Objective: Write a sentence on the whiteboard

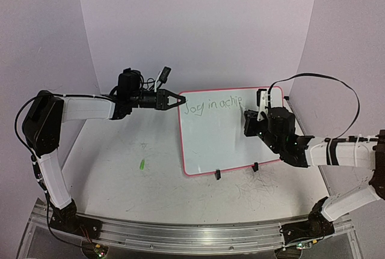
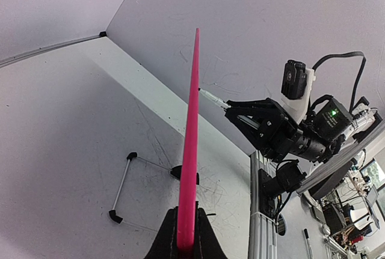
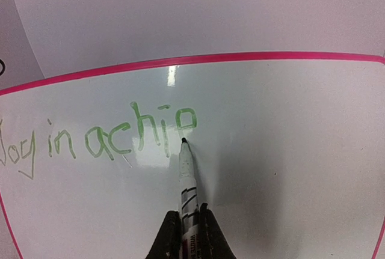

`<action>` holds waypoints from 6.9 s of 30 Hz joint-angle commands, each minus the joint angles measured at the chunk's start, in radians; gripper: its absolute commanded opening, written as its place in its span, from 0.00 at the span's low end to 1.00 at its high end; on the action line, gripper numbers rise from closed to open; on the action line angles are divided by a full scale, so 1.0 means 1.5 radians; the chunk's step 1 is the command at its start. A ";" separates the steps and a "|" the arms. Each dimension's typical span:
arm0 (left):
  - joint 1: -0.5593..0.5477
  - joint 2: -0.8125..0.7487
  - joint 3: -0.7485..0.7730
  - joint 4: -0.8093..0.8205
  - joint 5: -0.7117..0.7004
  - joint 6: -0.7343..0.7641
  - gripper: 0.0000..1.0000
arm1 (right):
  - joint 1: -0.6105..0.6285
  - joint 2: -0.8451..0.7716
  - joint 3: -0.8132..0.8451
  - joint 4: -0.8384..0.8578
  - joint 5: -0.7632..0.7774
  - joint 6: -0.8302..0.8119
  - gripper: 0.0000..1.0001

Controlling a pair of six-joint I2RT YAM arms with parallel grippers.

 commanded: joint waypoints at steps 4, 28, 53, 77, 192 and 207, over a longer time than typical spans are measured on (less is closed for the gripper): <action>-0.016 -0.008 -0.004 -0.014 -0.013 0.032 0.00 | 0.001 -0.016 -0.003 -0.034 0.029 0.010 0.00; -0.016 -0.006 -0.003 -0.014 -0.012 0.032 0.00 | -0.014 -0.020 0.027 0.018 0.015 -0.030 0.00; -0.016 -0.008 -0.003 -0.014 -0.013 0.032 0.00 | -0.020 -0.003 0.011 -0.004 0.021 -0.012 0.00; -0.017 -0.010 -0.004 -0.015 -0.013 0.032 0.00 | -0.024 0.008 0.023 0.002 0.046 -0.010 0.00; -0.019 -0.017 -0.004 -0.015 -0.012 0.034 0.00 | -0.075 -0.042 0.027 -0.003 -0.022 -0.032 0.00; -0.019 -0.017 -0.004 -0.016 -0.012 0.034 0.00 | -0.076 -0.025 0.022 0.004 0.000 -0.034 0.00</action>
